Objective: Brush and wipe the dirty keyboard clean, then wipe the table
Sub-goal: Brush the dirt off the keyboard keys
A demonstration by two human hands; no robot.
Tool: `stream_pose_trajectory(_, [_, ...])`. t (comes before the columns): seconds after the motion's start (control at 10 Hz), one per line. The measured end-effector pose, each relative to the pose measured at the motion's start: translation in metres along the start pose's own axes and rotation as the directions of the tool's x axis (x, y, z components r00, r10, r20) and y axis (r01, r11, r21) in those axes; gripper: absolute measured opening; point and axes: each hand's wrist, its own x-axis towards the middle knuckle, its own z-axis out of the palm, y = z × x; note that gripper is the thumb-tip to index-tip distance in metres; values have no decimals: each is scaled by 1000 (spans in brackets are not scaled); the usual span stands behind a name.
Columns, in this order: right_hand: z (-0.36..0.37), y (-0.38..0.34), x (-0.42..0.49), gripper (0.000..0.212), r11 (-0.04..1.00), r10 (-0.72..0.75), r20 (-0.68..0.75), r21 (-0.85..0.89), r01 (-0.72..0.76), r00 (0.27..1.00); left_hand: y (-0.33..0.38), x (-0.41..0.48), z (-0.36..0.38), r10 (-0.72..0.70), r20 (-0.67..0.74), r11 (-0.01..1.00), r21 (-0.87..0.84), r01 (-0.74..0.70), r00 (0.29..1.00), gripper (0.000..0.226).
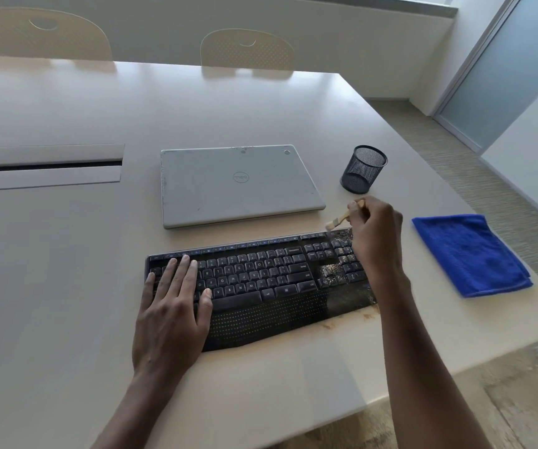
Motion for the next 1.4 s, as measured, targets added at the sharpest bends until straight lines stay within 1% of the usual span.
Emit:
stream_pose_trajectory(0.1, [4,-2,-4,22,1000,-10,57,3,10,998,-1,-1,0,4,4,1000,0,-4,1000,64])
stream_pose_trajectory(0.2, [-2,7,-5,28,998,19,106,-55,-13,994,0,0,0,3,3,1000,-1,-3,1000,64])
stream_pose_trajectory(0.3, [-7,7,-3,31,996,29,79,-91,-22,996,0,0,0,2,3,1000,0,-2,1000,64])
stream_pose_trajectory(0.4, [-8,-4,-4,27,1000,-10,53,-13,11,999,0,0,-1,6,6,1000,0,-6,1000,64])
stream_pose_trajectory(0.5, [-5,-6,-7,25,1000,-20,97,-18,22,995,0,-1,-1,7,9,1000,3,-7,1000,64])
stream_pose_trajectory(0.6, [-7,-2,-8,30,994,17,146,-105,-2,989,0,0,-1,1,11,1000,6,-2,1000,64])
stream_pose_trajectory(0.7, [-10,-3,-6,32,994,27,118,-109,-14,993,0,0,0,-2,13,1000,6,2,1000,64])
stream_pose_trajectory(0.8, [-9,-5,-4,29,997,-5,95,-81,13,995,0,-1,-1,0,8,1000,2,0,1000,64])
stream_pose_trajectory(0.9, [-8,-4,-5,28,994,0,141,-104,15,990,0,-1,-1,0,8,1000,-1,0,1000,64])
stream_pose_trajectory(1.0, [-12,-2,-5,29,992,23,152,-123,-4,988,0,0,0,0,3,1000,-2,0,1000,64])
stream_pose_trajectory(1.1, [-13,-2,-5,29,996,6,117,-93,5,993,0,0,0,0,4,1000,-1,0,1000,64])
stream_pose_trajectory(1.2, [-12,0,-8,29,997,0,153,-82,13,988,0,0,0,-1,8,1000,1,1,1000,64])
stream_pose_trajectory(1.3, [-15,1,-8,28,994,27,185,-106,-7,982,0,0,0,-4,9,1000,1,4,1000,64])
stream_pose_trajectory(1.4, [-17,1,-8,28,997,7,113,-75,2,994,0,0,0,-6,11,1000,4,6,1000,63])
